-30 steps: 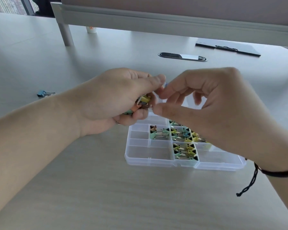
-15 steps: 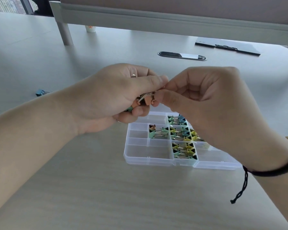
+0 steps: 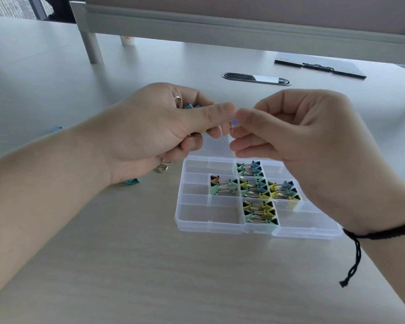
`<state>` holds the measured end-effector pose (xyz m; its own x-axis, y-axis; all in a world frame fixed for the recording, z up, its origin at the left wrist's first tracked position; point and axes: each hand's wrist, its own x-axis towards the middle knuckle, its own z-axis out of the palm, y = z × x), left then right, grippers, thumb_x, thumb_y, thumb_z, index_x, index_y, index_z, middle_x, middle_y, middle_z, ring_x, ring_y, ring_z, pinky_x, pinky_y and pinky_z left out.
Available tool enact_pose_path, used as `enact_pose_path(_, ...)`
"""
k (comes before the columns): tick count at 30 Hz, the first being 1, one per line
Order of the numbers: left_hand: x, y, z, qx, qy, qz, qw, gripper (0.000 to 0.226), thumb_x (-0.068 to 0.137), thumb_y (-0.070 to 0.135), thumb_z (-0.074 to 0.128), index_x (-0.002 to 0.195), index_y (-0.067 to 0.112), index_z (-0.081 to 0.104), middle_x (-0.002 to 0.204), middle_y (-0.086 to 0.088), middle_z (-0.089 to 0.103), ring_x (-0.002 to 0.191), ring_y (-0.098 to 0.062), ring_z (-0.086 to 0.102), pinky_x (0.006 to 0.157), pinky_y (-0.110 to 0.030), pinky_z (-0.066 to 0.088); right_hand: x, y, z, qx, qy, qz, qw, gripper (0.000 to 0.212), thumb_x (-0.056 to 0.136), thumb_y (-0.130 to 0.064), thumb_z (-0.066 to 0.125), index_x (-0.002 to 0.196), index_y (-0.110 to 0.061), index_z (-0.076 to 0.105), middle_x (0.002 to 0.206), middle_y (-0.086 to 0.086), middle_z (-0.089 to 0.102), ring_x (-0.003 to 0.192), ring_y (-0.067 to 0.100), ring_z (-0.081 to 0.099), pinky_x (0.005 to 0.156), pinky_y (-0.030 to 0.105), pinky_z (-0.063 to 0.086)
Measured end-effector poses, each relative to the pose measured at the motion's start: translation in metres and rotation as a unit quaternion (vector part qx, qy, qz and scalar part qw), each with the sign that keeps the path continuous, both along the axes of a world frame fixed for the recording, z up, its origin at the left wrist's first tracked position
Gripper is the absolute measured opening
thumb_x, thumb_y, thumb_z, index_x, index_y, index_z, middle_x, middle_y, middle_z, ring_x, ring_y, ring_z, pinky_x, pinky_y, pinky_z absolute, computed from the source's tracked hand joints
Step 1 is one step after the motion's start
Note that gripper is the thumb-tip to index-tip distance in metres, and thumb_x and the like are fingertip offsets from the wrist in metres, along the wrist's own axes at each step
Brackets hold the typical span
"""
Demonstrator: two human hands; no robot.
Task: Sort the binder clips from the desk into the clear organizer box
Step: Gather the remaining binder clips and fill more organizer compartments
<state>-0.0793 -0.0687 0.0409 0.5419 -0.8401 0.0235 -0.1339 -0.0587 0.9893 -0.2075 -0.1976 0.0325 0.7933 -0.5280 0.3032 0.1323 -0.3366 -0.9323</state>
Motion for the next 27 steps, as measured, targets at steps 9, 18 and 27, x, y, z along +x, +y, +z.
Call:
enact_pose_path(9,-0.001,0.002,-0.001,0.027,-0.092,-0.039,0.995,0.027,0.063,0.032,0.077,0.079,0.011,0.071,0.050,0.001,0.045,0.043,-0.013,0.034,0.037,-0.014,0.025,-0.001,0.005,0.003,0.046,0.000,0.015,0.999,0.011,0.082,-0.012,0.075,0.079,-0.003,0.069,0.065,0.014,0.073,0.058,0.026,0.073,0.057,0.033,0.061)
enact_pose_path(18,0.005,0.008,0.007,0.069,-0.148,-0.068,0.984,0.030,0.055,0.031,0.082,0.079,0.014,0.075,0.046,0.007,0.046,0.035,-0.006,0.033,0.035,-0.012,0.027,-0.007,-0.004,0.010,-0.158,0.062,0.020,0.985,0.017,0.070,-0.003,0.083,0.073,-0.018,0.077,0.067,-0.002,0.076,0.062,0.015,0.074,0.068,0.039,0.062)
enact_pose_path(27,0.008,0.012,0.007,0.184,-0.291,-0.116,0.932,0.030,0.057,0.056,0.078,0.078,0.036,0.076,0.066,0.000,0.065,0.052,-0.009,0.050,0.055,-0.024,0.043,-0.013,0.001,0.009,-0.312,0.213,0.125,0.918,0.020,0.073,-0.017,0.075,0.071,-0.037,0.077,0.066,-0.014,0.070,0.062,0.003,0.066,0.054,0.008,0.044)
